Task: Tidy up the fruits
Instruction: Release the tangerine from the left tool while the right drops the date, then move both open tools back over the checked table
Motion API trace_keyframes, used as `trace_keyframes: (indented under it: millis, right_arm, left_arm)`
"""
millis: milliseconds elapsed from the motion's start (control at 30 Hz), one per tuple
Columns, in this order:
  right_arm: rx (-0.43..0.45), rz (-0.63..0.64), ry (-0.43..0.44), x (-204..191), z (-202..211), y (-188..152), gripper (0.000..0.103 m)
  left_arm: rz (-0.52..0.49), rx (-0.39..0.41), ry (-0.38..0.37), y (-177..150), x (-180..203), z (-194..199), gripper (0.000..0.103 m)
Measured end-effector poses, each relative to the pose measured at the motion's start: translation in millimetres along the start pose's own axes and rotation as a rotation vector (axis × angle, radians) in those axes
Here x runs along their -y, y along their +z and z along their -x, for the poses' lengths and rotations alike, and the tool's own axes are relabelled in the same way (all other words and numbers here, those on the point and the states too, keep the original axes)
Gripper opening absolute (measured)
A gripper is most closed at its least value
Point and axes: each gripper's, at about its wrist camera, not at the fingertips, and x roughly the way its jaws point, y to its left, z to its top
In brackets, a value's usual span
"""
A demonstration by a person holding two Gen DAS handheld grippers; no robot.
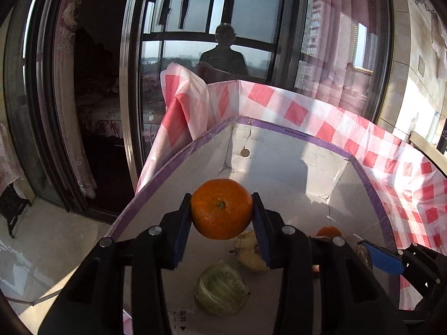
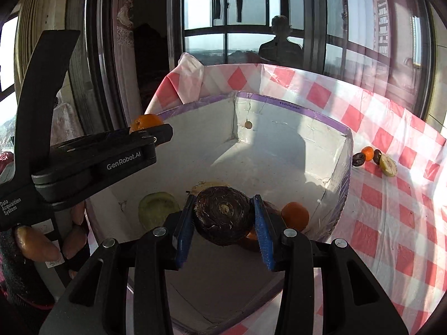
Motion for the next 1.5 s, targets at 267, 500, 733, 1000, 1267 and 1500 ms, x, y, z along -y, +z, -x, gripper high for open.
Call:
trace_keyframes:
  millis: [267, 500, 733, 1000, 1267, 1500]
  right_arm:
    - [-0.045, 0.003, -0.012, -0.1, -9.2, 0.3, 0.053]
    - [-0.015, -0.012, -0.005, 1.4, -8.7, -0.3, 0.061]
    - [0.025, -0.018, 0.001, 2.9, -6.2, -2.8, 0.063]
    - [0.251, -0.021, -0.025, 19.4, 47.0, -13.7, 0.088]
    - [0.368, -0.462, -0.173, 164.8, 104.9, -58.9, 0.088]
    - [0.346, -0.728, -0.405, 261.4, 139.1, -131.5, 0.088]
  left_arm:
    - [-0.037, -0.062, -0.011, -8.8, 3.1, -11.2, 0.049]
    - [0.001, -0.012, -0.009, -6.7, 2.6, 1.9, 0.101]
    - [0.014, -0.036, 0.029, -5.1, 2.7, -0.6, 0.101]
    - [-0.059, 0.037, 0.028, 4.4, 42.4, 33.9, 0.101]
    - [-0.194, 0.178, -0.173, 6.9, 143.8, 76.6, 0.101]
    - [-0.394, 0.037, -0.473, -36.7, 278.9, 22.9, 0.101]
